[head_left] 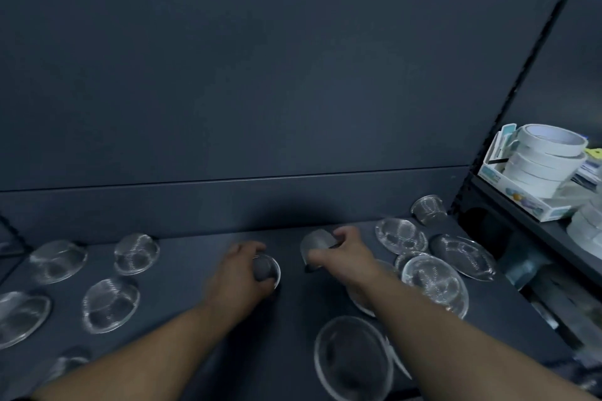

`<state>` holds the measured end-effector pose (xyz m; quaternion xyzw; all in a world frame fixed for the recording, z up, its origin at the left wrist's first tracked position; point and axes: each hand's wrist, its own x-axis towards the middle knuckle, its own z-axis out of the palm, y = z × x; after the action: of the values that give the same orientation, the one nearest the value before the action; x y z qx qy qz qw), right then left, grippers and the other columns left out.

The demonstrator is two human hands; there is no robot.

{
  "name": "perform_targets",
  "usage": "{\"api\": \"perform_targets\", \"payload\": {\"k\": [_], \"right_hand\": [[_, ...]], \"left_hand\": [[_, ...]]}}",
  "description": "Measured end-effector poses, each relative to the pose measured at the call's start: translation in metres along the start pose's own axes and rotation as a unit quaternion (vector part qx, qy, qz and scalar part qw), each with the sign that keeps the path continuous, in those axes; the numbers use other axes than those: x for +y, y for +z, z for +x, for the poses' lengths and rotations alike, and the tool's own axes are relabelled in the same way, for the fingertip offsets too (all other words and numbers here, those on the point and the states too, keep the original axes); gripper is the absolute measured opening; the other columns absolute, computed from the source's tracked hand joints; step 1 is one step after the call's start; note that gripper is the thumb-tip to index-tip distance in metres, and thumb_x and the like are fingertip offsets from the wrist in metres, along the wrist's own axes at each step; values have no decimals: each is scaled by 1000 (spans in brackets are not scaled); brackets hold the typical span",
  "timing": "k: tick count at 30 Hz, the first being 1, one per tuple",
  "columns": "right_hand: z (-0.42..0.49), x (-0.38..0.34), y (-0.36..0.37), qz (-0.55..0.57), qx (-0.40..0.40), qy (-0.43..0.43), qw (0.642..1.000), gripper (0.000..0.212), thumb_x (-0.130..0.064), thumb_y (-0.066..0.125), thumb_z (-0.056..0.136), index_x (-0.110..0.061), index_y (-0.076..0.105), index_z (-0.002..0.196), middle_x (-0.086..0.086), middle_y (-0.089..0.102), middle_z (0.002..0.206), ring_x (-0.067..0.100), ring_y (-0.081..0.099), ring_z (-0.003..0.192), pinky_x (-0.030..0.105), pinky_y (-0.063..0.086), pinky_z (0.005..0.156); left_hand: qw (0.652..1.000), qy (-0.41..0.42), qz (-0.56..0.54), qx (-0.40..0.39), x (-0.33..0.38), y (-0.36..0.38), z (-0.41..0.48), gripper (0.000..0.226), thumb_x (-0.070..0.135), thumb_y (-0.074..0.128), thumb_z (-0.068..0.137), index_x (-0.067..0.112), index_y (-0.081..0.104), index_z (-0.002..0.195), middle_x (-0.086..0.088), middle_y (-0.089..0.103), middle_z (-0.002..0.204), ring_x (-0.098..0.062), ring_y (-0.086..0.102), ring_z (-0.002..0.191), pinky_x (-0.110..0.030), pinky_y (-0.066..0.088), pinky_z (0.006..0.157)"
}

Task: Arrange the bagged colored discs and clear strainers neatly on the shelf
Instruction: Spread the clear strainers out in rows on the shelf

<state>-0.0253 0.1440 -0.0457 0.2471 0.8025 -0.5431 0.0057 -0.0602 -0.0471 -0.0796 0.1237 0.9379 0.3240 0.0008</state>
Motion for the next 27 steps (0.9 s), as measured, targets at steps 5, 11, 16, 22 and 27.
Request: {"api": "perform_targets", "payload": {"k": [5,11,16,22,27], "right_hand": [[-28,-11,57,28,-3,5,1000,67,-29,75,46,-23,57,110,-3,64,103,14,62,91,30,55,80],[-67,-27,123,118,-8,51,992,47,-18,77,57,-22,59,100,6,72,95,24,70,86,37,59,74],[-95,-33,172,131,12,43,990,46,-19,79,55,-20,63,98,9,73,92,24,69,74,30,54,61],[-111,-31,209,78,16,24,997,49,-23,83,56,-24,63,101,-1,73,93,17,70,84,34,58,80],[-114,-26,216,11,68,-14,998,44,-20,82,60,-26,54,94,-4,69,89,14,66,79,27,53,72]], "left_hand": [[1000,11,-18,1,-53,-46,-13,59,28,79,68,23,57,123,3,52,124,-14,52,111,-16,35,90],[998,41,-39,5,-110,-104,-30,56,35,77,67,27,56,119,12,50,114,-6,51,104,-16,35,88],[995,65,-69,10,-141,-142,-43,57,33,79,67,28,57,120,16,47,113,-1,49,100,1,32,76],[992,62,-102,31,-174,-173,-52,58,28,82,66,29,57,119,11,51,114,-1,49,98,1,29,76],[991,79,-101,21,-185,-174,-51,59,26,82,67,28,58,120,11,51,112,0,49,96,7,27,78]]}}
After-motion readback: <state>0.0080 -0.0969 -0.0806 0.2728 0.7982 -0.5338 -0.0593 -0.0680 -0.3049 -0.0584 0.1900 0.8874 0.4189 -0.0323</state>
